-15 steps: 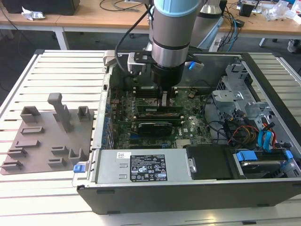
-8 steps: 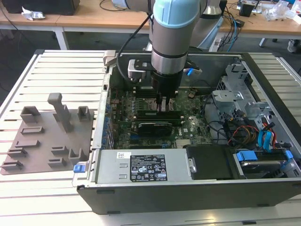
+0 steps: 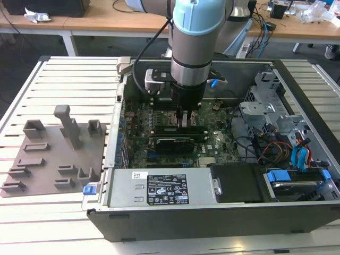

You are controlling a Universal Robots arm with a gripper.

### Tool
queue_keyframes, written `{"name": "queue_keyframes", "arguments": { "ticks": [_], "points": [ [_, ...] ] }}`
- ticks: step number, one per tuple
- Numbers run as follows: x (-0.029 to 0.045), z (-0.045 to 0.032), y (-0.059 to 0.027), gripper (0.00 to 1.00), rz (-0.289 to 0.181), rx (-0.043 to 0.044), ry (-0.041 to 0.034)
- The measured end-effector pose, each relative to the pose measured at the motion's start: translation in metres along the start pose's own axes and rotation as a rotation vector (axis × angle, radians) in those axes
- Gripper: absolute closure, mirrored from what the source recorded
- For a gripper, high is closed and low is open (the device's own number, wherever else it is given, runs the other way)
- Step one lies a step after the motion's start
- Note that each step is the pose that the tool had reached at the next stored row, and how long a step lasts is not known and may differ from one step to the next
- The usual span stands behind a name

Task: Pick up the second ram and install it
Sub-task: 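Insert the second ram into the second slot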

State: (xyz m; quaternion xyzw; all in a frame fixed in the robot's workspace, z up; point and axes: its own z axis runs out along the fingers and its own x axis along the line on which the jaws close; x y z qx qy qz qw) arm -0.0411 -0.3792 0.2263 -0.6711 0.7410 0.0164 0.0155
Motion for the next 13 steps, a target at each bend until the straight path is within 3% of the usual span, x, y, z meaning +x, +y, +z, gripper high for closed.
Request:
{"name": "queue_keyframes", "arguments": {
  "ticks": [5, 9, 13],
  "points": [
    [0.0002, 0.0032, 0.0, 0.86, 0.0, 0.0, -0.0003],
    [0.0017, 0.0014, -0.0002, 0.86, 0.0, -0.0012, -0.0134],
    [0.0038, 0.002, -0.0004, 0.86, 0.0, -0.0017, -0.0172]
  ]
}}
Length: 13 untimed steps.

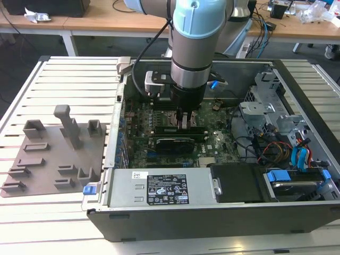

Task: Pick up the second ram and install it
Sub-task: 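Insert the second ram into the second slot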

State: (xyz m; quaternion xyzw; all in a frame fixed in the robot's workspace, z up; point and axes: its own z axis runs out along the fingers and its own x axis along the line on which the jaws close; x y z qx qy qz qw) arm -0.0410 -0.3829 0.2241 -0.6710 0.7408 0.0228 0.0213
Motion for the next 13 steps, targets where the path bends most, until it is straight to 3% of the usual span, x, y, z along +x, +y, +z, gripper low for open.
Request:
{"name": "queue_keyframes", "arguments": {
  "ticks": [4, 8, 10, 13],
  "points": [
    [-0.0009, 0.0009, 0.0001, 0.86, 0.0, -0.0005, -0.0054],
    [-0.001, 0.0007, 0.0001, 0.86, 0.0, -0.0006, -0.0054],
    [-0.0013, -0.0042, 0.0002, 0.86, 0.0, -0.0006, -0.0054],
    [-0.0012, -0.0053, 0.0002, 0.86, -0.003, -0.001, -0.0029]
  ]
}}
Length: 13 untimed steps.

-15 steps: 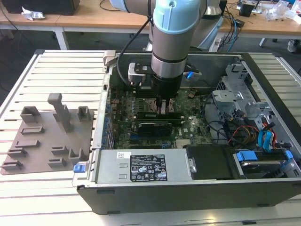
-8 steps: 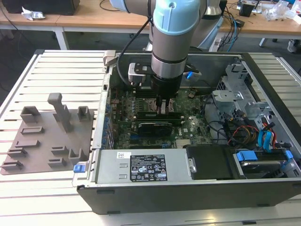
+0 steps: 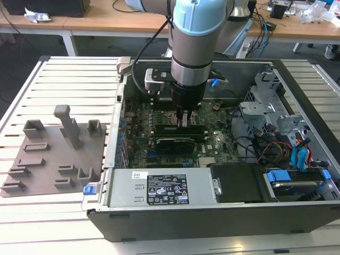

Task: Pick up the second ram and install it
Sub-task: 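Insert the second ram into the second slot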

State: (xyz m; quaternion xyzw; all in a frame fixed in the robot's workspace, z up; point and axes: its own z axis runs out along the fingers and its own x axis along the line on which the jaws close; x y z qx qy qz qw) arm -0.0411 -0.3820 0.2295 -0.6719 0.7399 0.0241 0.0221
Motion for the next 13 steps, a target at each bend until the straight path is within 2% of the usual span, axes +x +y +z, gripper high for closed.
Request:
{"name": "queue_keyframes", "arguments": {
  "ticks": [1, 4, 7, 13],
  "points": [
    [0.0, 0.0, 0.0, 0.86, -0.001, 0.0001, 0.0066],
    [0.0, 0.0001, -0.0003, 0.86, -0.001, -0.0001, 0.0149],
    [-0.0002, 0.0007, -0.0009, 0.86, -0.025, -0.0019, 0.0153],
    [-0.0005, 0.0037, -0.0008, 0.86, -0.023, -0.0016, 0.0148]
  ]
}}
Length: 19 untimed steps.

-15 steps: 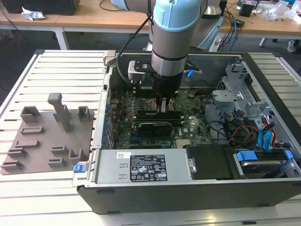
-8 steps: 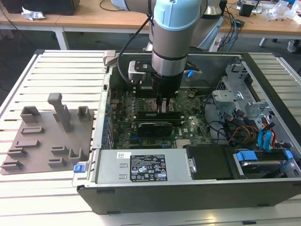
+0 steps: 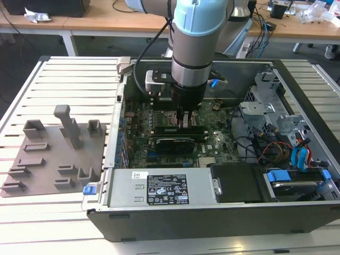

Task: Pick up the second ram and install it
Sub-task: 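Insert the second ram into the second slot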

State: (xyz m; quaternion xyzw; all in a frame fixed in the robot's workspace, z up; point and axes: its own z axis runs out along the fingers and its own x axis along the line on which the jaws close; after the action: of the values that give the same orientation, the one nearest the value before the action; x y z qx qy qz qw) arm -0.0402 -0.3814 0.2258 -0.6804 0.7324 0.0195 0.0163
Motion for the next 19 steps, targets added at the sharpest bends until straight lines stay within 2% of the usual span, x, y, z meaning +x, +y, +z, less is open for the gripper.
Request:
{"name": "queue_keyframes", "arguments": {
  "ticks": [3, 8, 14, 17, 18, 19],
  "points": [
    [0.0001, 0.0026, 0.0, 0.86, 0.0, -0.0005, -0.0039],
    [0.0001, 0.0038, 0.0, 0.86, 0.0, -0.0004, -0.0045],
    [0.0006, 0.0113, 0.0, 0.86, 0.0, -0.0007, -0.0041],
    [0.0006, 0.0116, -0.0001, 0.86, 0.0, -0.0006, -0.0044],
    [0.0003, 0.0124, -0.0002, 0.86, 0.0, 0.0002, -0.0065],
    [0.0005, 0.0118, -0.0001, 0.85, 0.0, -0.0005, -0.0046]
  ]
}}
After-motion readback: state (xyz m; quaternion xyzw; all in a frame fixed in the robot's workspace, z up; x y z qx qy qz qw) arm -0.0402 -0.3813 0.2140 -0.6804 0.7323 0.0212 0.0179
